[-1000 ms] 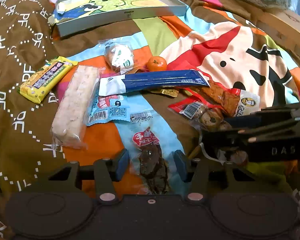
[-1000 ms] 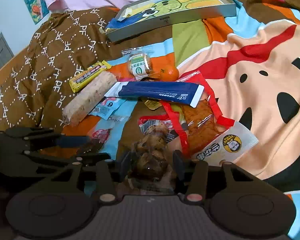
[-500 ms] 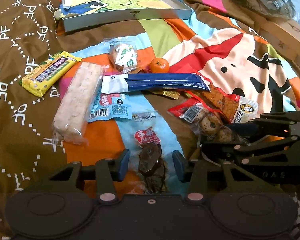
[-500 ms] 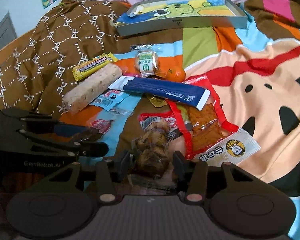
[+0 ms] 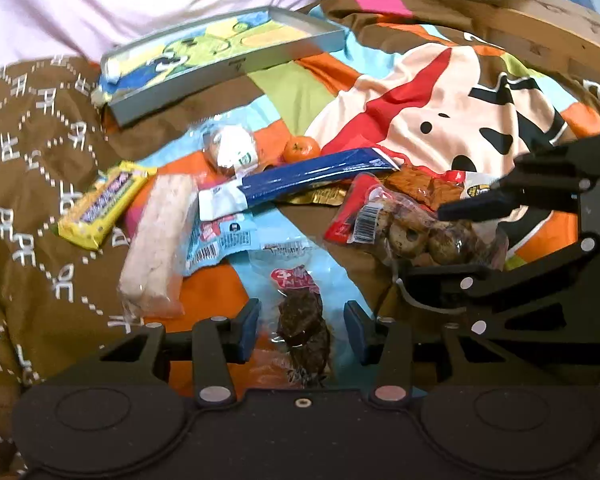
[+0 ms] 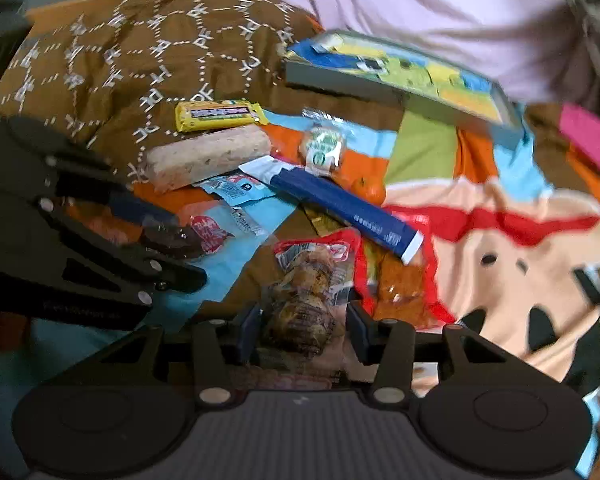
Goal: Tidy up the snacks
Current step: 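Lift both held packets and carry them toward the cartoon-printed grey tray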
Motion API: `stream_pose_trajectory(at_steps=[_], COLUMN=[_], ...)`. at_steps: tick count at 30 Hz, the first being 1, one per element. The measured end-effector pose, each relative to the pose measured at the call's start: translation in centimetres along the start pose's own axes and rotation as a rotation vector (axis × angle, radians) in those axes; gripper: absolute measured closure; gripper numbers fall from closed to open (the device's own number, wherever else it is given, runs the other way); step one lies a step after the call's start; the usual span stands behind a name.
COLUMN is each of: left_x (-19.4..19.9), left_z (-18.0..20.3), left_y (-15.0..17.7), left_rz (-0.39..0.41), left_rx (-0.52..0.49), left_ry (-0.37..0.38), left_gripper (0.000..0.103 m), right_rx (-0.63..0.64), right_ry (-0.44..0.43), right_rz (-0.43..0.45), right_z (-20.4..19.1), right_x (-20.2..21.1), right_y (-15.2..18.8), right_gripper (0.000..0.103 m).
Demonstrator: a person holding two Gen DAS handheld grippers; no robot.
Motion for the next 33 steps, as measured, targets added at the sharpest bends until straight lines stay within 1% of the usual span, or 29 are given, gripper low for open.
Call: stream_pose_trajectory(at_steps=[4, 8, 11, 14, 16, 19, 22, 24, 27, 30, 31, 33], left_x=[0.2, 0.2, -0.3, -1.1, -1.6, -2.4, -3.2, -3.5, -3.3, -3.1, -3.0, -2.7], left_z=[0.2, 0.3, 0.1, -0.2, -0.3, -0.2, -0.2, -0.3, -0.3, -0.2, -0.1, -0.1], left_y=[-0.1, 0.0, 0.2, 0.2, 0.0, -0.3, -0.8, -0.9, -0.7, -0.7, -0.7, -0.6], left_rz=[0.013, 0.006, -0.021, -0.046, -0.057, -0.072, -0.089, -0.096, -0.087, -0.078, -0.076, -0.072], left_rx=[-0.033, -0.039, -0.031, -0.001, 0.009, 0.003, -0.002, -0.002, -0.013, -0.022, -0.019, -0.008], left_ry=[-0.017, -0.022, -0.014, 0.017, 0.033, 0.037, 0.039, 0.043, 0.045, 0.048, 0.05, 0.059], left_gripper=[0.057, 0.057, 0.055, 0.054, 0.05, 0.048, 0.046, 0.048, 0.051, 0.054, 0.054, 0.055], right_rx=[0.086, 0.144, 0.147, 0.146, 0.14, 0.106, 0.068, 0.037, -0.024, -0.094, -0.092, -0.048], right_ry=[0.038, 0.085, 0.095, 0.095, 0.092, 0.073, 0.05, 0.028, -0.009, -0.042, -0.04, -0.013], right_rz=[0.018, 0.046, 0.056, 0.052, 0.046, 0.03, 0.012, -0.006, -0.043, -0.06, -0.061, -0.059], right_z=[-0.7, -0.9, -0.8, -0.8, -0.7, -0.5, -0.1, 0.2, 0.7, 1.4, 1.4, 1.0], right_x=[0.2, 0.5, 0.5, 0.4, 0.3, -0.1, -0.7, -1.2, -2.0, -2.5, -2.5, -2.4], right_y=[-0.1, -0.4, -0.6, -0.5, -0.5, -0.5, -0.6, -0.5, -0.2, 0.1, 0.1, 0.3], right_gripper=[0.052, 0.053, 0.057, 0.057, 0.057, 0.057, 0.052, 0.048, 0.045, 0.047, 0.048, 0.051])
Point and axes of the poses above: each gripper's, at about its wrist camera, not at the fingertips, and x roughly against the way its jaws point, z to its right, y to its underside, the point moved 8 cm from there along -x, roughly the way its jaws point, and after that the axes turned 2 degrees about -y, right-handed, at the moved point
